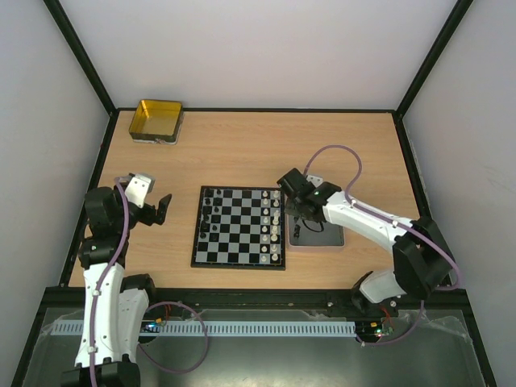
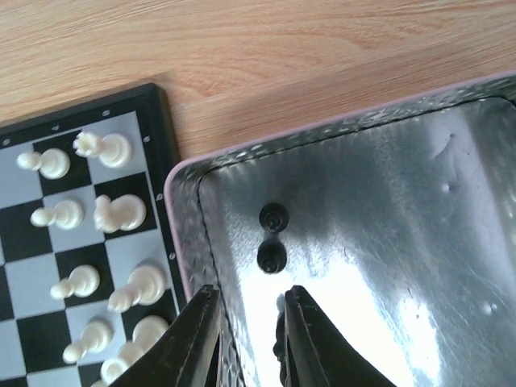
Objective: Set up the chess pieces on the board
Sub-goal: Pick up the chess piece from the storage box.
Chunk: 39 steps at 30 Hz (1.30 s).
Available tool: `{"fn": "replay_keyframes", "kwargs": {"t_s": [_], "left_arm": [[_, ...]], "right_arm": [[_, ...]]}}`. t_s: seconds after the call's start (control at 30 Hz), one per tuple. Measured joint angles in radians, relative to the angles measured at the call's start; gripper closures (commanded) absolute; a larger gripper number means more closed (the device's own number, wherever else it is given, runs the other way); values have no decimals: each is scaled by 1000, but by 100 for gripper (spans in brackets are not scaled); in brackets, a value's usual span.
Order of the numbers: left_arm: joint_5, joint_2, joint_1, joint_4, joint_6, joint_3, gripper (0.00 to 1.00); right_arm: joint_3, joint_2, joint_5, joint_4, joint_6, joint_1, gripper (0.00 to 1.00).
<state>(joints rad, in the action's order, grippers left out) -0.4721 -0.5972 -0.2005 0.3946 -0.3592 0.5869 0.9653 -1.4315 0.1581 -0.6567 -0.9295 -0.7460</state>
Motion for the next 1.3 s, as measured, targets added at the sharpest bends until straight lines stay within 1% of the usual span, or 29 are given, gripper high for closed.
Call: {"fn": "replay_keyframes", "kwargs": {"t_s": [0.17,0.47,0.73,1.07,1.17,1.3], "left_arm": [[0,0,-1,0,0,0,1],[-1,-1,-1,0,-1,0,1],[-7,-1,-1,0,-2,0,1],[-8,-1,-1,0,-6,0,1],[-8,-1,-1,0,-8,0,1],[-8,-1,-1,1,-8,0,1]], "right_arm": [[-16,-39,-43,67,32,62,78],[-29,-124,-111,153,64,118,78],[-31,-171,-130,194,73,131,78],[-52,-187,-138,225,73,132,79],[-71,-187,-141,237,73,132,80],[-86,-187,-146,246,73,134,86]]}}
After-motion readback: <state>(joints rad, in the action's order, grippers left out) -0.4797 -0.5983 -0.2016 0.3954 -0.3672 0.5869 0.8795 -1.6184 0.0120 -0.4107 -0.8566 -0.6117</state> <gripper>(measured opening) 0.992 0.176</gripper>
